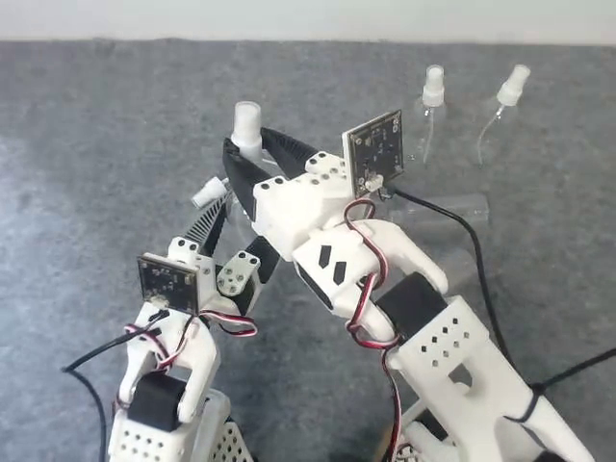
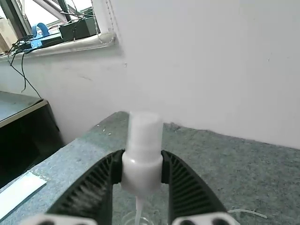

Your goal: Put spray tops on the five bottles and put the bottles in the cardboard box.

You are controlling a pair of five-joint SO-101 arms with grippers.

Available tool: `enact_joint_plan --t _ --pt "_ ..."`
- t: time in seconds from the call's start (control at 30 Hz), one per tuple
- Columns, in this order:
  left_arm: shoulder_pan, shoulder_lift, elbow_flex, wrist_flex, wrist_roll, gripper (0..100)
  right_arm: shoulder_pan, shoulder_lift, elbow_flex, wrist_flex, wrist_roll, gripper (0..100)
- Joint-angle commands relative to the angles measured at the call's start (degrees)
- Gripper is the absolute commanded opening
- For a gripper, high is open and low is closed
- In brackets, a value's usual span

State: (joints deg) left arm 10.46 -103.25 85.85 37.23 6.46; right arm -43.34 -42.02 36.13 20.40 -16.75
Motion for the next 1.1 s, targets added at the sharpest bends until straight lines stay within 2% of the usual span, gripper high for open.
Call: enact_joint_plan --t 0.0,0.17,0.53,0.83,1.07 --pt "0.1 -1.1 -0.5 -0.4 0.7 13 -0.4 -0.7 -0.3 -0.7 3.5 0.6" --pt "0.1 -1.1 -0.5 -0.4 0.7 13 -0.4 -0.7 1.1 -0.7 6.9 0.6" --pt "0.1 -1.1 -0.5 -0.5 0.7 13 -0.6 -0.7 3.5 -0.5 6.5 0.6" --pt "0.0 -1.1 -0.7 -0.5 0.7 13 -1.5 -6.0 3.7 5.8 6.4 0.6" --pt "0.0 -1.1 -0.7 -0.5 0.7 13 -1.4 -6.5 7.4 3.1 6.8 1.5"
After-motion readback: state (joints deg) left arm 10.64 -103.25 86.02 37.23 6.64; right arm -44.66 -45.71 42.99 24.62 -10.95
